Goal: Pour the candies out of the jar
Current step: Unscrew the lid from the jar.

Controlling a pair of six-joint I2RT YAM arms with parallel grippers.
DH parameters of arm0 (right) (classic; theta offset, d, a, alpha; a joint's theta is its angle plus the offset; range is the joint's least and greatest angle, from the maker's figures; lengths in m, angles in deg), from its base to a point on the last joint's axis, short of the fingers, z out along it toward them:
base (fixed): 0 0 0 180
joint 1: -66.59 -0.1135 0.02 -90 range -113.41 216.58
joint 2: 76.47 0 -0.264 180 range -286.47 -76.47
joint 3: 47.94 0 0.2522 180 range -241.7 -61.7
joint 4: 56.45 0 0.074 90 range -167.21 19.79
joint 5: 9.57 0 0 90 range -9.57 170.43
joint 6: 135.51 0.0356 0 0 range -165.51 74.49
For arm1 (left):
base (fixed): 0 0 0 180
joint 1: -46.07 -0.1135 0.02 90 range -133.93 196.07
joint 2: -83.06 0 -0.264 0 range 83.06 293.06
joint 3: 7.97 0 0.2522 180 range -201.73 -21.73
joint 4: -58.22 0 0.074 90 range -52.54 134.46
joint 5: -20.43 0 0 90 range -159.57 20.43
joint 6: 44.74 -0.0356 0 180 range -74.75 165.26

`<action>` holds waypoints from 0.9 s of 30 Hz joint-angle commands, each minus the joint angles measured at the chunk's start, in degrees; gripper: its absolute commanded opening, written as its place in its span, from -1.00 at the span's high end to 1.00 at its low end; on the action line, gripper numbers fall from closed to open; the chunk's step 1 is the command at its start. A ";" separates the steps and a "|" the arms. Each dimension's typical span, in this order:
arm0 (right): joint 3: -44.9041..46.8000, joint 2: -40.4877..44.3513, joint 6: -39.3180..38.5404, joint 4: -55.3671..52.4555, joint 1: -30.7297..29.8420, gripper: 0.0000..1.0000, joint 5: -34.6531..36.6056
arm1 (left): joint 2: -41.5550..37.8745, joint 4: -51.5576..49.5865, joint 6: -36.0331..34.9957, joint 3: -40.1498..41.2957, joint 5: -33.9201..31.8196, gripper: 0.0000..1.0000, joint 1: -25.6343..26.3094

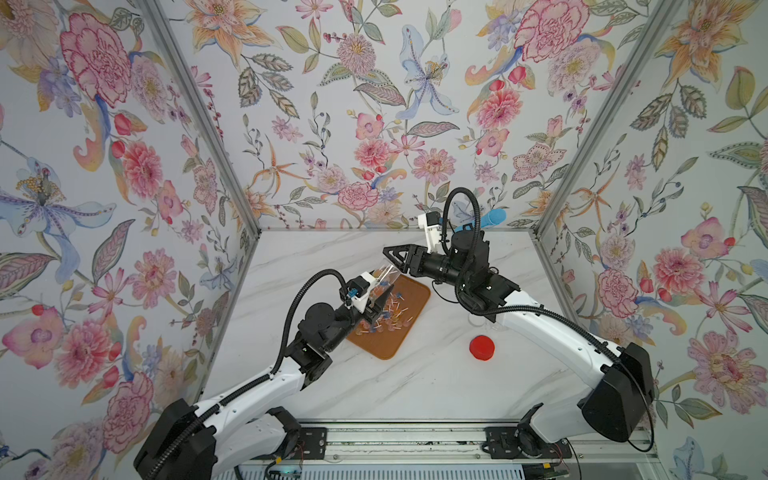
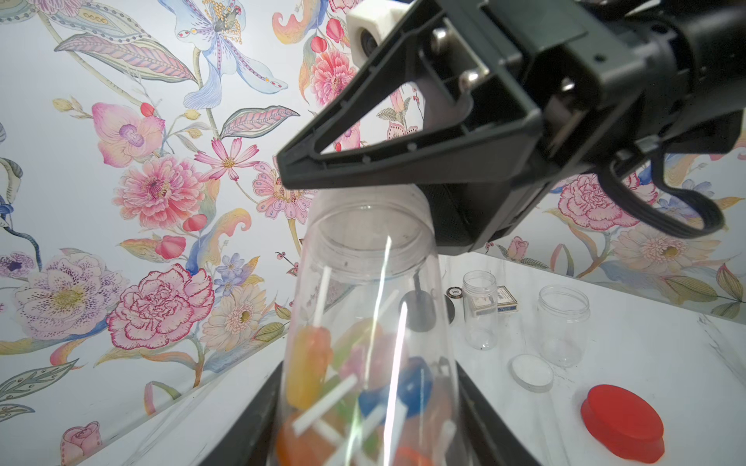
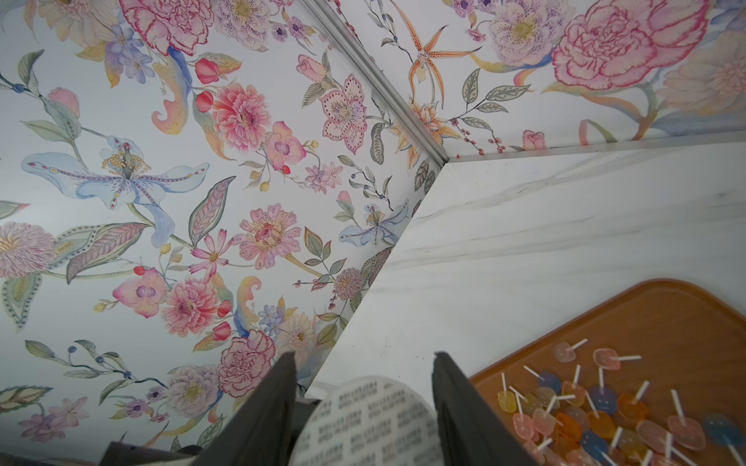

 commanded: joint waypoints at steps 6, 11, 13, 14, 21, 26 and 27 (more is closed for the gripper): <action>0.73 0.99 1.03 1.13 0.87 -0.45 -1.07 | -1.46 4.70 0.34 -0.77 -1.06 1.00 0.54; 1.34 1.40 2.14 2.76 0.82 0.02 -0.96 | -1.46 4.56 0.24 -0.49 -1.13 1.00 0.65; 1.63 1.59 2.08 3.21 0.66 0.11 -1.10 | -1.32 5.05 0.55 -0.25 -1.09 1.00 0.66; 1.76 1.73 2.06 3.81 0.66 0.14 -1.30 | -1.37 5.26 0.91 -0.12 -1.21 1.00 0.70; 4.01 3.33 -5.19 13.39 1.08 0.24 -9.52 | -1.05 6.31 7.37 -2.21 4.64 1.00 0.64; 3.18 3.61 -9.09 20.00 2.88 0.44 -26.30 | 0.00 12.23 13.39 -1.74 11.49 1.00 0.60; 2.93 3.55 -9.10 20.88 2.90 0.48 -29.01 | 0.37 13.78 14.06 -1.33 11.55 1.00 0.63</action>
